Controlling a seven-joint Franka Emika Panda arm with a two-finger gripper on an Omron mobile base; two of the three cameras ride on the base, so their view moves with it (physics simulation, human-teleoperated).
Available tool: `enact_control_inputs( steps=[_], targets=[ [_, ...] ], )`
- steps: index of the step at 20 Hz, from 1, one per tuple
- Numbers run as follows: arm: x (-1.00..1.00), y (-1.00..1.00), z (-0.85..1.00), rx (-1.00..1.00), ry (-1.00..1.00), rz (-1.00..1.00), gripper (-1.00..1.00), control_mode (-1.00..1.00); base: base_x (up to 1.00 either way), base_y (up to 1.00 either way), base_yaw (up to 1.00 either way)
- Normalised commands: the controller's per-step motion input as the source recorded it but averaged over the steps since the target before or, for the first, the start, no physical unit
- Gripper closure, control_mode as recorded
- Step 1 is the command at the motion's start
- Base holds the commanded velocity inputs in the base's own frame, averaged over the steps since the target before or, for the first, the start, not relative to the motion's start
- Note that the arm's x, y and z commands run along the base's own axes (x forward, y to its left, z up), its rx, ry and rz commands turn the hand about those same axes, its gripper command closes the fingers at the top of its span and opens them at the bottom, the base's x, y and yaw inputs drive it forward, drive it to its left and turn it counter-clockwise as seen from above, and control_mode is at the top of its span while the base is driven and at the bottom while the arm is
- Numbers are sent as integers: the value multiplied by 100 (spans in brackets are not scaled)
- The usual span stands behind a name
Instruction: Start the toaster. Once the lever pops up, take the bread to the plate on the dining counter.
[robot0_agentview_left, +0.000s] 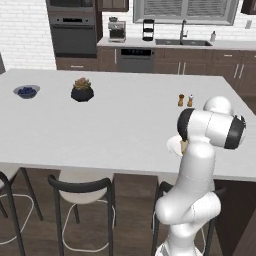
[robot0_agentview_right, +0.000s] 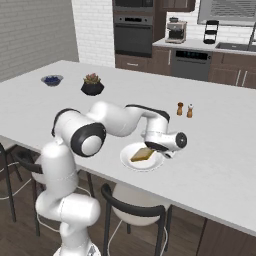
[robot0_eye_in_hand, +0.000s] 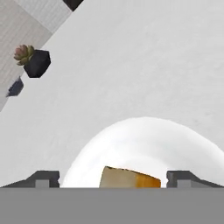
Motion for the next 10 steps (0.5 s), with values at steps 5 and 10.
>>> enact_control_inputs(
  steps=[5,10],
  targets=[
    [0,0,-12,-12,2,-18,-100,-100,0,0,0],
    [0,2,-6,-24,12,-30,-100,-100,0,0,0]
  ],
)
